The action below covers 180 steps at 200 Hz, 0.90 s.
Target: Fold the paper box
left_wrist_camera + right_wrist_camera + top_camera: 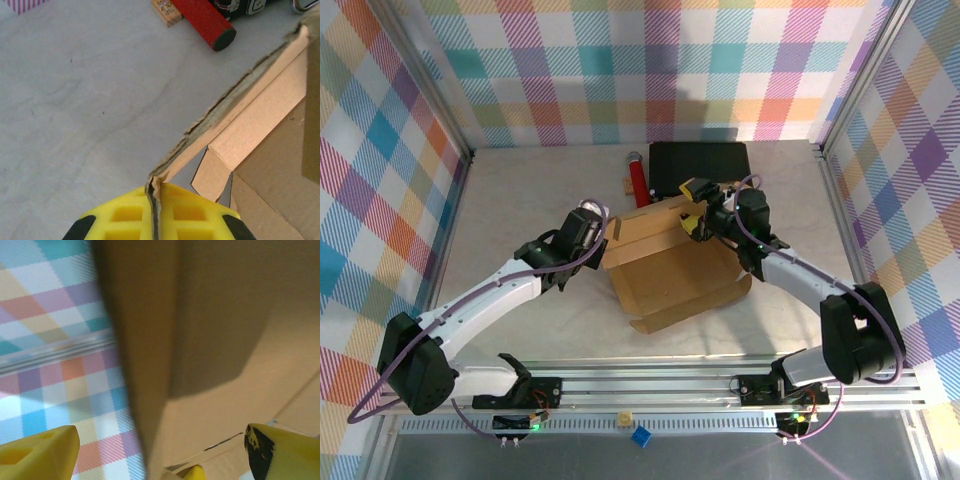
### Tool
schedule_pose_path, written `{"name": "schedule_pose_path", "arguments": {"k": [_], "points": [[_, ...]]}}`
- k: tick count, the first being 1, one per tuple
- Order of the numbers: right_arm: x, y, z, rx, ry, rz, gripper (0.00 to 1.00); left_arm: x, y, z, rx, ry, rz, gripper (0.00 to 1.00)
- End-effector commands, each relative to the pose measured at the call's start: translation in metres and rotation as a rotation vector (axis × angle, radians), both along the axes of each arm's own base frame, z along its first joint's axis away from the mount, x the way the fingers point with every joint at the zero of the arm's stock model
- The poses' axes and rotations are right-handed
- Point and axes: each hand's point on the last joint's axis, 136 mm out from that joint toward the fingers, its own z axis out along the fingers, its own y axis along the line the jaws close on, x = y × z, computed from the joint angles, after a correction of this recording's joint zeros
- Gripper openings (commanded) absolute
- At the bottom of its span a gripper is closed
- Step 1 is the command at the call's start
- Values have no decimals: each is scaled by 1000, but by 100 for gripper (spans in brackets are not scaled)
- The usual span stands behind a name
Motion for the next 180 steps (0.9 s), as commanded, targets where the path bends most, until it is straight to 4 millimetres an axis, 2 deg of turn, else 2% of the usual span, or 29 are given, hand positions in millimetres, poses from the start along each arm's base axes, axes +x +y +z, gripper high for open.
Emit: {"name": "schedule_pose_path", "arguments": {"k": [1,16,45,66,119,143,155,176,180], "points": [[7,0,-4,-26,46,-13,84,5,1,1,77,-47,-37,0],[12,-1,-7,-23,60,-35,80,8,1,3,77,-56,-29,0],[25,2,-8,20,62,-57,66,12,-1,0,75,-55,-23,0],[26,4,-8,32,67,-55,58,17,-2,-3,54,-39,5,0],[29,-4,-16,38,104,-113,40,30,-1,-16,-73,53,206,0],[33,-2,-19,53,113,-125,26,34,1,-22,-106,81,304,0],[34,-3,-21,55,117,-134,15,35,1,-24,-125,91,339,0],[37,-2,-22,66,121,-147,2,36,0,-24,-174,95,391,0],[37,-2,-23,67,124,-148,0,36,-3,-23,-191,99,388,3]]}}
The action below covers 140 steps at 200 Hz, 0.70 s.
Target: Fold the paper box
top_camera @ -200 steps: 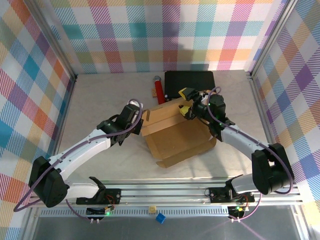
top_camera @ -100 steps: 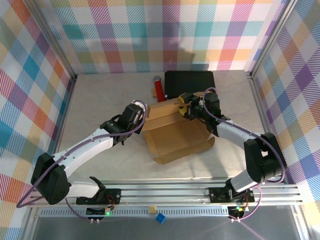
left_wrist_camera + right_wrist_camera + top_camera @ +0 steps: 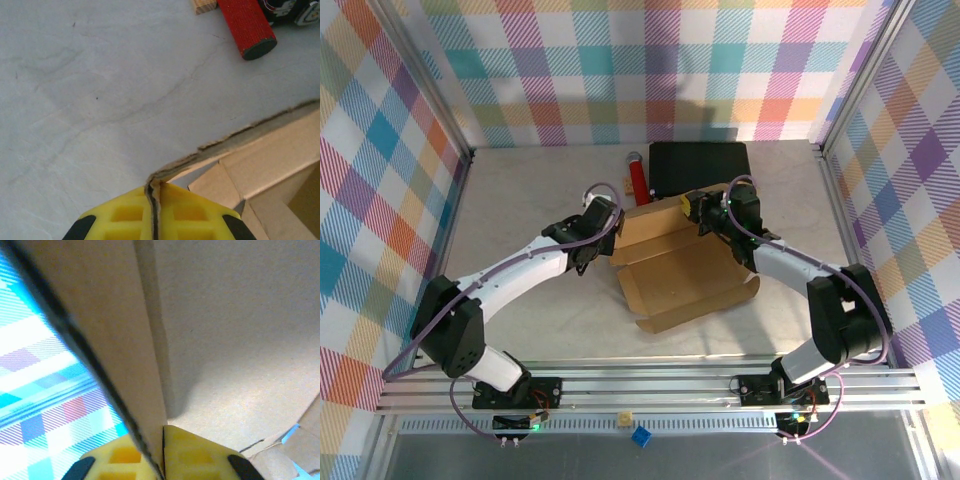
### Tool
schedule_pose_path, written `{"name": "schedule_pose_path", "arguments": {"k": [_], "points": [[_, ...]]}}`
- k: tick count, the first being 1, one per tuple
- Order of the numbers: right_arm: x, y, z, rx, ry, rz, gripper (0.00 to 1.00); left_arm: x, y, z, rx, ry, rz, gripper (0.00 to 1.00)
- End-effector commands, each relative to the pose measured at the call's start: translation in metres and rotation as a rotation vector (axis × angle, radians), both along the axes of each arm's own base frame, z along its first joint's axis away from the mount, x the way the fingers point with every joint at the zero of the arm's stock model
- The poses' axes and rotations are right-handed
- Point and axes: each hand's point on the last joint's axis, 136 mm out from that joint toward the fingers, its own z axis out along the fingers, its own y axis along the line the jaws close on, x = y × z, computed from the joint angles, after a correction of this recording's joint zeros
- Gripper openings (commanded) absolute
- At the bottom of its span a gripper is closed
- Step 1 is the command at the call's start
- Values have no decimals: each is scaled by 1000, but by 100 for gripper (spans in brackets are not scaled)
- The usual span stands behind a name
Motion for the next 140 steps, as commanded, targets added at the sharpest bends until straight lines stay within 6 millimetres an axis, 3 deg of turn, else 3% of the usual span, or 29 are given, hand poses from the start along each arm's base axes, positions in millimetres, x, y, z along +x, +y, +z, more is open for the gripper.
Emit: {"name": "schedule_pose_path", "arguments": {"k": [1,24,48,68,86,104,123,140], "points": [[7,1,-2,21,11,-28,0,2,4,9,-76,-5,111,3],[8,1,-1,20,7,-36,0,-1,-8,22,-184,-29,85,20],[10,1,0,33,-20,-43,0,-15,-11,44,-288,-69,22,54],[11,4,4,54,-73,-22,0,-31,-7,65,-373,-99,-20,70],[9,7,4,66,-114,-1,0,-40,6,78,-484,-84,6,72],[5,12,3,77,-147,38,0,-44,25,79,-580,-35,94,73],[0,17,2,71,-173,86,0,-41,44,60,-694,91,247,71],[-5,19,-3,52,-173,108,0,-35,45,39,-822,244,366,67]]}}
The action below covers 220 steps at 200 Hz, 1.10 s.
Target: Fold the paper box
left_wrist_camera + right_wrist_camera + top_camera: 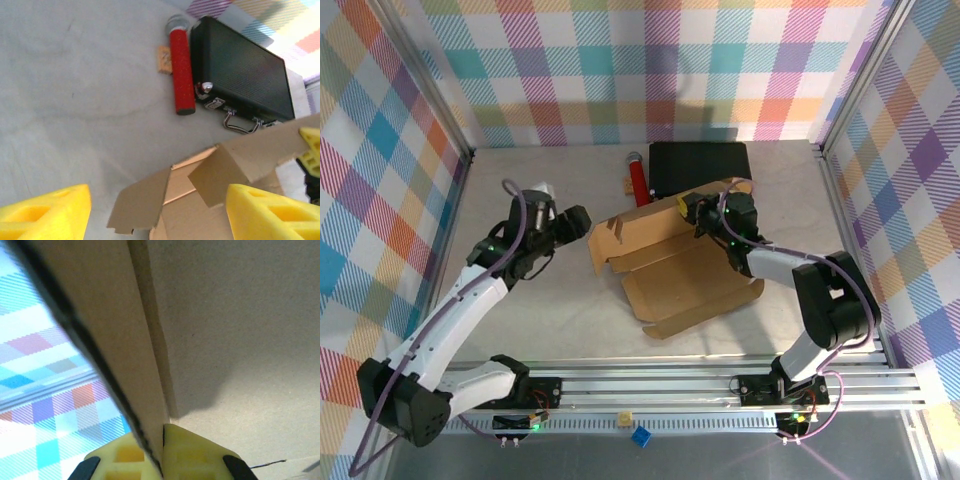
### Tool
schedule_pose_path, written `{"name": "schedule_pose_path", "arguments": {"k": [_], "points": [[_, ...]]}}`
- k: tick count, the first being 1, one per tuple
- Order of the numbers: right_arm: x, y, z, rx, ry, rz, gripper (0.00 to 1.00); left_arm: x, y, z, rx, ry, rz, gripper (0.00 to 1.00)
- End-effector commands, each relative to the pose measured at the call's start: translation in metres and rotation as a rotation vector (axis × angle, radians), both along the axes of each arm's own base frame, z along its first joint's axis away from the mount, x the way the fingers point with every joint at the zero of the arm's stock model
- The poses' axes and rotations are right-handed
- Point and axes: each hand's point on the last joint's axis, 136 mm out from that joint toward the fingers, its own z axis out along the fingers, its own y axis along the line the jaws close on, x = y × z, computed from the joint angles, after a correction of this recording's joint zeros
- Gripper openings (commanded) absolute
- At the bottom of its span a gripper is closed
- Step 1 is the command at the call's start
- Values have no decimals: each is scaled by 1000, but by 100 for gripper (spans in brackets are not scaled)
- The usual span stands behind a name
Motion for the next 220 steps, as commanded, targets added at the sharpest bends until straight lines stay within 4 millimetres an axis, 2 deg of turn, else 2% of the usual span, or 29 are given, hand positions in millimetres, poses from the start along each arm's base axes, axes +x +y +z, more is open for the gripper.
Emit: {"name": "schedule_pose_path", "arguments": {"k": [1,31,77,124,196,220], "points": [[-10,10,6,3,-66,72,0,-8,-5,-44,-231,305,67,66],[-10,9,0,8,-72,70,0,0,-9,-72,-408,515,245,57],[-5,14,2,32,-97,80,0,12,-14,-84,-664,628,553,60],[-2,14,3,51,-109,73,0,20,-39,-95,-850,696,651,69],[5,19,7,75,-129,78,0,20,-61,-87,-966,726,683,69],[6,20,6,85,-133,77,0,16,-67,-94,-970,748,689,69]]}}
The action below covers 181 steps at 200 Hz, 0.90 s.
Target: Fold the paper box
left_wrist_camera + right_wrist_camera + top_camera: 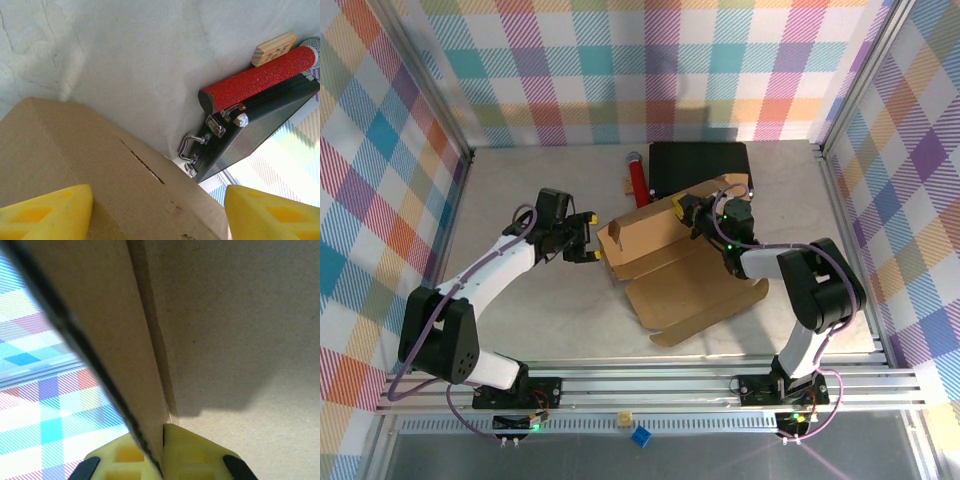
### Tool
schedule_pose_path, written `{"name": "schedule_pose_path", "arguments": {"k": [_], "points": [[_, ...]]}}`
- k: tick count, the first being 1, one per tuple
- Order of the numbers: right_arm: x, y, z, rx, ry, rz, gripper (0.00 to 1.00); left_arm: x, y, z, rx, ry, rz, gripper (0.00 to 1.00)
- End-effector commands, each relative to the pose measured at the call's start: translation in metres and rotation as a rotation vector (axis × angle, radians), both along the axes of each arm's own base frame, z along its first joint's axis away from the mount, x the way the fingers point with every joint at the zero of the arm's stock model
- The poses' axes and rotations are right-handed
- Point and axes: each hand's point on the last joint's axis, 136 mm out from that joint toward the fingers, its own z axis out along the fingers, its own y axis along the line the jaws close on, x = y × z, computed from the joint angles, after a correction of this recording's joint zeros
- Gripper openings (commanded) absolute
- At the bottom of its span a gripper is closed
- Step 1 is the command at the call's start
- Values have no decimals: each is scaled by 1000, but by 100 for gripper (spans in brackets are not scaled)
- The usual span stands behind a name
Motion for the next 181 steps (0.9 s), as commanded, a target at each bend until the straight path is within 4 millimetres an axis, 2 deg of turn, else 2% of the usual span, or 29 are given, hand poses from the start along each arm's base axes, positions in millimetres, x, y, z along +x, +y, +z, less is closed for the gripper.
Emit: {"name": "schedule_pose_path", "arguments": {"k": [1,104,181], "points": [[1,10,17,50,-47,31,0,-3,-11,-1,-56,19,18,69],[3,11,19,66,-59,33,0,4,-38,-3,-100,3,18,67],[7,12,19,65,-62,31,0,-7,-35,5,-169,18,129,73]]}}
